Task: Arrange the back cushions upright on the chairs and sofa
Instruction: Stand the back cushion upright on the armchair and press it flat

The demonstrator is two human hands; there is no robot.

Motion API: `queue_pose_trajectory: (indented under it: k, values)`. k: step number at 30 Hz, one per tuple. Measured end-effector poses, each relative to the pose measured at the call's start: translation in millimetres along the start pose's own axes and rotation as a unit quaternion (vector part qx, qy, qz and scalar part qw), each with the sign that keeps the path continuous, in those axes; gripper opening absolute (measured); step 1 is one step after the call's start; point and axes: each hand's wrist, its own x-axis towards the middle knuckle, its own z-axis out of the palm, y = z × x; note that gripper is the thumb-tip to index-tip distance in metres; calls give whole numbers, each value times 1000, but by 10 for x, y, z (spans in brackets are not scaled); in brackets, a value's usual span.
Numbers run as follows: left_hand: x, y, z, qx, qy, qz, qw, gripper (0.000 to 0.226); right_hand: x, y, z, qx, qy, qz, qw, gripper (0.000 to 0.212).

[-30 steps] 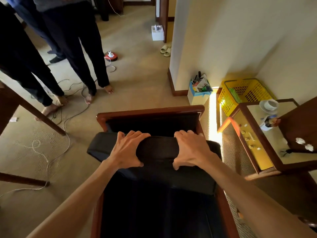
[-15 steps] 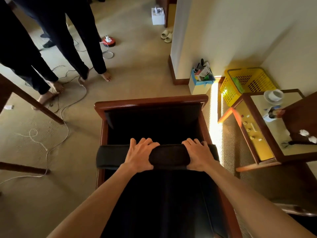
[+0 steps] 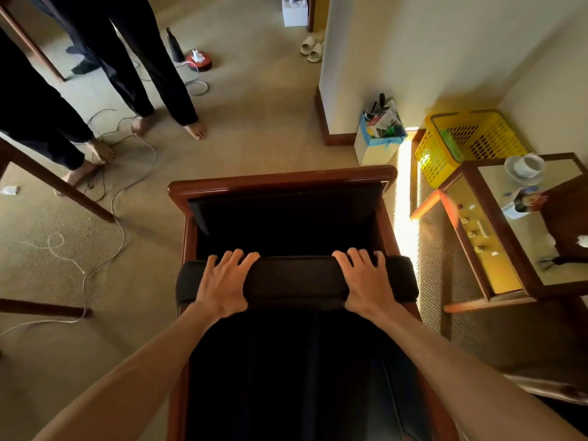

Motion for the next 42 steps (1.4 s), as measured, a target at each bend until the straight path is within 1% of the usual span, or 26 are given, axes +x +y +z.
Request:
queue_pose_trajectory:
  k: [2,4,7,9,11,14,18,19,21,24,27,28,31,33,35,39,42]
  values:
    - [73,2,-142,-2,25,7,1000,98,121,90,-133,20,-10,-3,1000,97]
    - [117,-11,-246,-13,63,16,998,95,200,180,-213,28,11,0,1000,93]
    - [79,33,-244,-25,125,25,991,93,189,248,-148,46,105,-3,993,87]
    - [40,124,-140,-29,144,29,989,95,157,265,-45,43,139,-3,989,83]
    - [10,159,11,-27,129,16,991,99,137,220,55,30,118,0,993,86]
    - [47,66,130,-14,80,-12,997,102,174,56,172,3,67,10,998,96]
    - [182,-55,105,-3,50,-32,998,106,299,-39,191,-17,67,42,997,114]
    - [223,-72,82,-4,50,-36,998,107,299,-35,189,-20,73,45,996,114]
    - [335,-100,39,-9,58,-45,997,109,268,-54,216,-21,90,30,995,107]
    - [509,-123,-25,-8,62,-45,997,114,332,-69,250,-14,91,3,996,99]
    - [620,-127,-58,-26,65,-70,995,111,588,-25,249,-15,64,28,997,112]
    - [654,-131,-58,-42,71,-85,993,108,688,-5,231,-14,59,34,998,112]
    - [761,-187,-45,-75,90,-111,987,95,1000,76,132,11,49,28,998,100]
    - [840,-235,-41,-75,89,-107,988,89,1189,138,29,32,16,23,999,91]
    - [909,-284,-56,-67,76,-99,990,89,1333,160,-36,48,-12,29,998,88]
    - [1022,-394,-143,-55,34,-86,994,99,1512,246,-120,59,-58,28,996,95]
    - [1111,-496,-199,-43,-13,-94,995,118,1666,369,-229,63,-108,32,992,114]
